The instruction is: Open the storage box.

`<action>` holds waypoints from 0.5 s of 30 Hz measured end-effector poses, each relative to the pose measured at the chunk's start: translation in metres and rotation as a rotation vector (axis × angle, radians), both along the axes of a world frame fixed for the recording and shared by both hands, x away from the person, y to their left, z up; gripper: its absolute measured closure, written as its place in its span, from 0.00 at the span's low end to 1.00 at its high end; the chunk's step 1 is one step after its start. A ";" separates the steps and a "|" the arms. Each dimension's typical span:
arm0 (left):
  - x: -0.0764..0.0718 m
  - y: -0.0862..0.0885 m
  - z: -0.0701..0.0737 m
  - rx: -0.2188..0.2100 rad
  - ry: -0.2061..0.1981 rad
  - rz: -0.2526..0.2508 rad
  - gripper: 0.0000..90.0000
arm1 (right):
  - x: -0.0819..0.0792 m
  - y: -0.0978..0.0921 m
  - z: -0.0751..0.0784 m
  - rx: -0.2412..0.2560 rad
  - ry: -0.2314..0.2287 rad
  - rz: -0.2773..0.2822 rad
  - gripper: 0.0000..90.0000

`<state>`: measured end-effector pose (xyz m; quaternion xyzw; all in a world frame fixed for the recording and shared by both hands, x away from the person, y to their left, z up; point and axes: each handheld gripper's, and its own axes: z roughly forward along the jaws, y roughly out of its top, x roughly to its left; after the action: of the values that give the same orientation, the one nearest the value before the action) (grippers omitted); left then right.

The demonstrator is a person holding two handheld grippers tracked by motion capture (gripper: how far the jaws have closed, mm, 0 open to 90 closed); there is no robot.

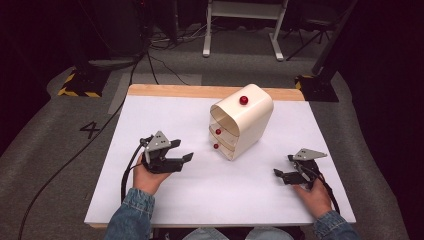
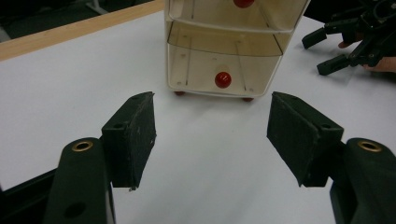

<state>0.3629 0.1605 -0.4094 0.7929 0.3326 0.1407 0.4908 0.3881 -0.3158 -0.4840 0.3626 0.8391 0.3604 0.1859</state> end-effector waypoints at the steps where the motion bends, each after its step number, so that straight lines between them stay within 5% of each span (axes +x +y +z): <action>1: 0.002 -0.003 0.000 -0.005 -0.001 -0.005 0.36 | 0.000 0.000 0.000 0.000 0.001 0.000 0.17; 13: 0.020 -0.033 -0.005 -0.057 -0.029 -0.051 0.37 | -0.001 0.000 0.000 -0.007 -0.008 -0.002 0.16; 15: 0.022 -0.039 -0.009 -0.102 -0.046 -0.074 0.37 | -0.001 0.001 0.000 -0.008 -0.011 -0.002 0.16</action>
<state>0.3852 0.1216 -0.4185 0.7753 0.2985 0.1234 0.5428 0.3870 -0.3151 -0.4840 0.3607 0.8392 0.3588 0.1923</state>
